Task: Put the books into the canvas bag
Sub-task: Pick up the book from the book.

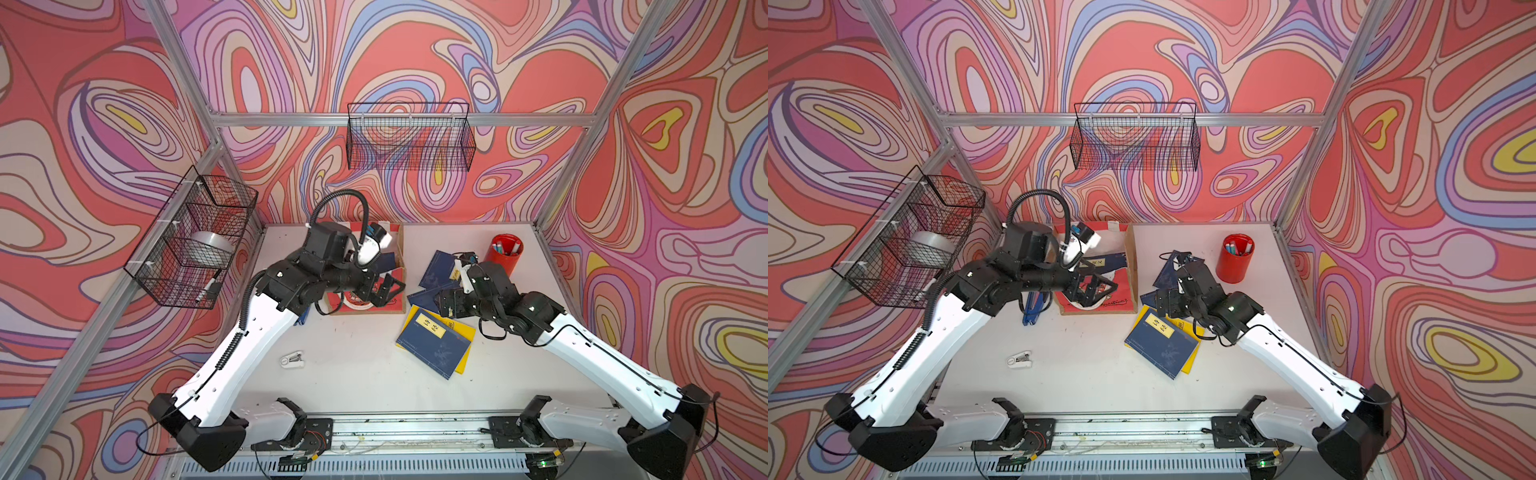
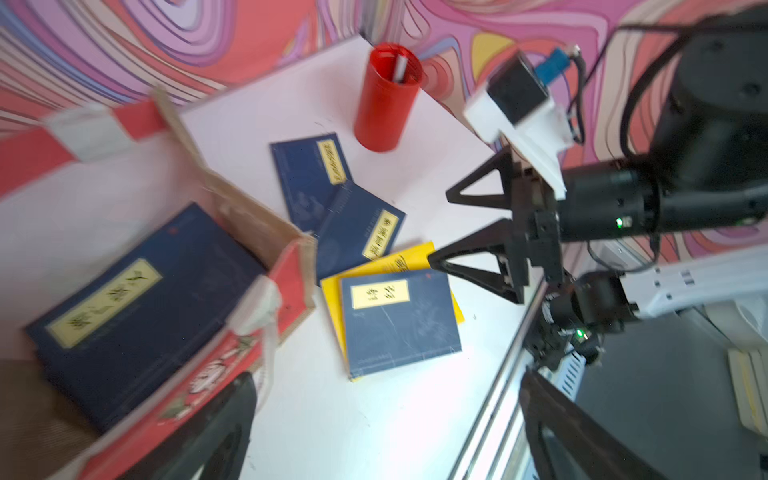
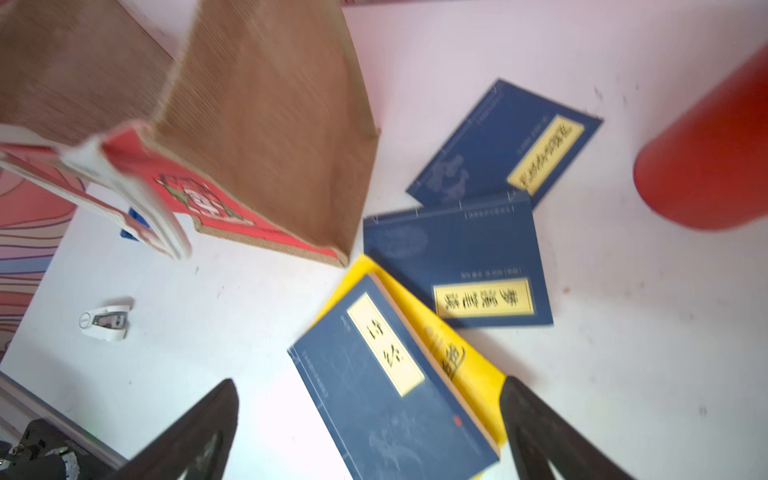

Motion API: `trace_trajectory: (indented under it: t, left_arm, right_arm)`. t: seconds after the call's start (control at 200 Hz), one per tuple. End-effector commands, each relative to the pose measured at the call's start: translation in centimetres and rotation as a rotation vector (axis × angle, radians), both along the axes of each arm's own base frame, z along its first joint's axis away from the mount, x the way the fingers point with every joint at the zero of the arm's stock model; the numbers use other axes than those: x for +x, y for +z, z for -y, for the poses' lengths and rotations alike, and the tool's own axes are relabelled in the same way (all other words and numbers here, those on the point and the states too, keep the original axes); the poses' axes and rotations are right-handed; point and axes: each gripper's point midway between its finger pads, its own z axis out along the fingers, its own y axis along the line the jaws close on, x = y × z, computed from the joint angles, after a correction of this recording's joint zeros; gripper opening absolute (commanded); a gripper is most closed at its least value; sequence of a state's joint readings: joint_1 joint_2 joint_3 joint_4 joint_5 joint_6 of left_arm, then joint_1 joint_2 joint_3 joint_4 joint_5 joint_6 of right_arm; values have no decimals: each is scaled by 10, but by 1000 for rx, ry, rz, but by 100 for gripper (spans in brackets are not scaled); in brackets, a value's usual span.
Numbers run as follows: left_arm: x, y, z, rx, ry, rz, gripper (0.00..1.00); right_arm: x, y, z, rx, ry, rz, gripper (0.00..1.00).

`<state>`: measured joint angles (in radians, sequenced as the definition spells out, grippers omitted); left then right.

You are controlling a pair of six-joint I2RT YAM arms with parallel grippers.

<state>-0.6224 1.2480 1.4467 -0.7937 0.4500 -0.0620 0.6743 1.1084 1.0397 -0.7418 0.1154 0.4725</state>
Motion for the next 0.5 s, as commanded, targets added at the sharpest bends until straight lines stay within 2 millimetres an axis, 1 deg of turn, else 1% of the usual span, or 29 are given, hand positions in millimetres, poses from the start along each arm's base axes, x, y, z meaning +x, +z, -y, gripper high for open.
trace_trajectory:
  t: [0.0,0.09,0.14,0.215,0.27,0.305,0.406,0.491]
  left_arm:
    - [-24,-29,26,-56,-84,-66,100]
    - [-39,-70,41,-18,-115,-135,100]
    - [-43,-93,48,13,-117,-173,100]
    - [-47,-119,58,39,-122,-216,100]
    - [-46,-137,62,50,-113,-242,100]
    - [-42,-146,65,52,-93,-247,100]
    - [-29,-174,64,83,-23,-247,100]
    - [-19,-197,61,117,28,-246,100]
  right_arm:
    - [-37,-38,32,-22,-130,-138,98]
    - [-57,-64,43,-18,-171,-206,98]
    - [-64,-75,45,0,-183,-235,98]
    - [-71,-90,42,40,-186,-269,98]
    - [-75,-101,39,65,-187,-291,98]
    - [-76,-106,35,87,-176,-302,99]
    - [-79,-123,26,117,-153,-334,98]
    - [-81,-138,23,113,-148,-362,98]
